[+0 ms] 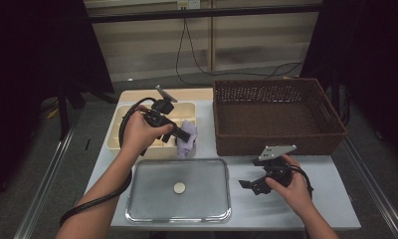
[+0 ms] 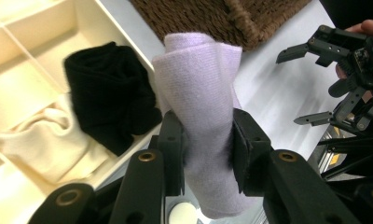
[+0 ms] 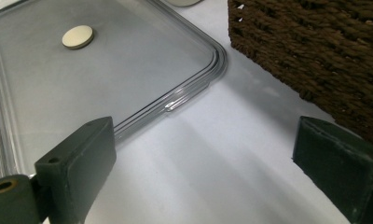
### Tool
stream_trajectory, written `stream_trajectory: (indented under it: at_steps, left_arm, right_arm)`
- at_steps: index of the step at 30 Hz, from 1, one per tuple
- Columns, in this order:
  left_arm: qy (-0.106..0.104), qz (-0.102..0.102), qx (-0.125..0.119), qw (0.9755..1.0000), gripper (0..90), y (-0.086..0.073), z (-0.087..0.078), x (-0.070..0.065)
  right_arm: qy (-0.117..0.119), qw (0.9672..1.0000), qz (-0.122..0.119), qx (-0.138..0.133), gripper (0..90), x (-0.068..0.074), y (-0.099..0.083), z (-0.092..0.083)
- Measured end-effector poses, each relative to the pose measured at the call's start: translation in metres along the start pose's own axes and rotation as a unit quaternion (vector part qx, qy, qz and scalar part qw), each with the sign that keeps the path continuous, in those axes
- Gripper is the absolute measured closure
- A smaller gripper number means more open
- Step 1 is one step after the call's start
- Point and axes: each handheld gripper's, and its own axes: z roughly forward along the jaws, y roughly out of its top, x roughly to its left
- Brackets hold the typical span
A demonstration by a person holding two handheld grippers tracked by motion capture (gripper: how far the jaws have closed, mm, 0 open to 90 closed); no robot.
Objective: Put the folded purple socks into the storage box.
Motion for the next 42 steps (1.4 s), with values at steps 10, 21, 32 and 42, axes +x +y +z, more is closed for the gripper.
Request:
stream_trajectory:
  at_steps: [10, 21, 32, 42]
  left_arm:
    - [0.027, 0.009, -0.003, 0.9996, 68.3, 0.006, -0.021, 0.018]
    - [0.051, -0.016, -0.019, 0.9984, 68.4, 0.005, -0.032, 0.037]
    - [0.08, -0.035, -0.018, 0.996, 68.7, -0.004, -0.032, 0.066]
    - [0.108, -0.049, -0.01, 0.9929, 69.3, -0.014, -0.029, 0.089]
  right_arm:
    - [0.004, 1.0, -0.004, 0.002, 5.4, 0.001, 0.0, 0.001]
    - [0.008, 0.9999, -0.007, 0.001, 5.7, 0.002, 0.001, 0.001]
    - [0.01, 0.9999, -0.008, 0.002, 5.7, 0.002, 0.001, 0.001]
    - [0.015, 0.9999, -0.008, 0.001, 5.9, 0.002, 0.001, 0.002]
